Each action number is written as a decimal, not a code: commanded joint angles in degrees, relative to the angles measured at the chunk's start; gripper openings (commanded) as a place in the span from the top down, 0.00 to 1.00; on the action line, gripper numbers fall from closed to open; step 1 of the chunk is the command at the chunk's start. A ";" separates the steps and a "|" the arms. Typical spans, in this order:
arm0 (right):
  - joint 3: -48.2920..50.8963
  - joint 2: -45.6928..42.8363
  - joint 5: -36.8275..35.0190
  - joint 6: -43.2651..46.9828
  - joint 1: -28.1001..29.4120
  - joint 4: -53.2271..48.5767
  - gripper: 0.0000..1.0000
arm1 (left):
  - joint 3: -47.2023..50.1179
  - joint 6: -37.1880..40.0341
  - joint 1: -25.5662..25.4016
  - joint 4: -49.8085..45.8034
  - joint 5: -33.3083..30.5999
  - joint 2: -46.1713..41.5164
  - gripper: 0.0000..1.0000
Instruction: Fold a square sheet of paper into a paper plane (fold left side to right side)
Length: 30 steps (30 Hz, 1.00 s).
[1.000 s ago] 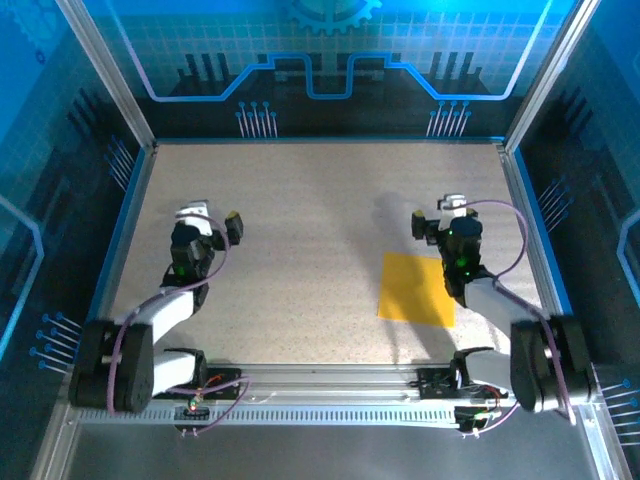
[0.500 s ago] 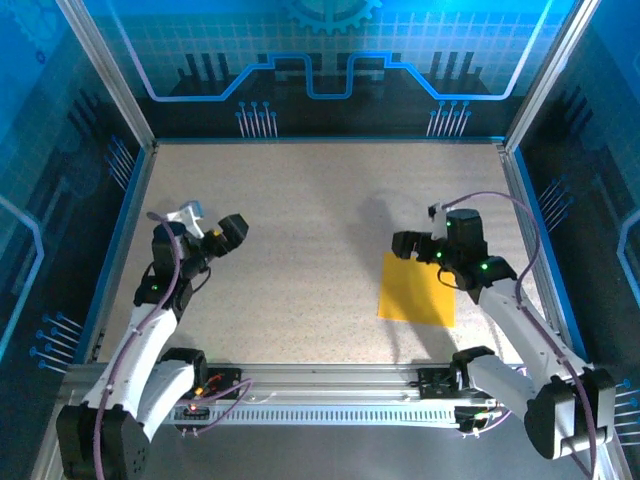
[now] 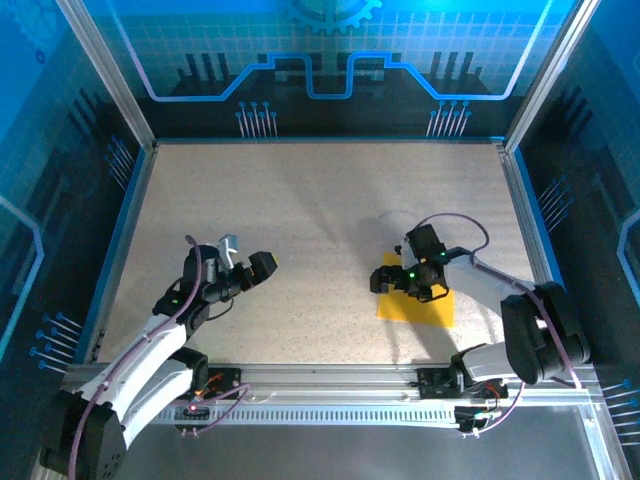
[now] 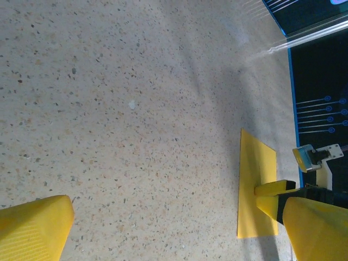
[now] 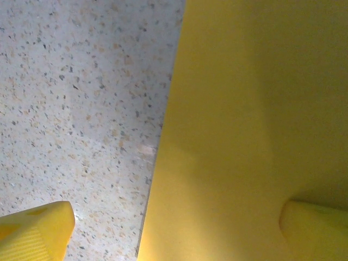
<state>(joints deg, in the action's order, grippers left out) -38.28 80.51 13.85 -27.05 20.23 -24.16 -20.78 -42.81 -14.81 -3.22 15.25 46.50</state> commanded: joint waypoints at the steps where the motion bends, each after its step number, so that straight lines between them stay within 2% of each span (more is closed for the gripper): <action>1: -1.60 2.81 0.92 -2.42 1.99 3.39 0.01 | -1.85 0.13 -0.22 -0.88 -2.00 -0.02 0.00; 10: -6.88 10.78 0.06 -7.88 7.80 10.38 0.01 | -2.51 1.21 -0.20 -4.08 -4.88 -1.20 0.00; 22: -22.80 26.38 2.00 -10.77 16.09 14.61 0.01 | -3.55 1.32 -0.20 -6.00 -5.57 -1.05 0.00; 26: -25.79 27.88 4.21 -12.32 16.60 16.69 0.01 | -3.73 1.81 -0.17 -5.61 -4.33 -0.04 0.00; 30: -27.93 24.68 3.25 -11.18 16.10 15.84 0.00 | -4.34 2.71 -0.18 -3.96 -0.23 2.55 0.03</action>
<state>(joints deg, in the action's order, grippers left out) -64.03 107.04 16.43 -37.76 36.34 -8.08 -23.00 -41.69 -14.81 -7.44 11.62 47.75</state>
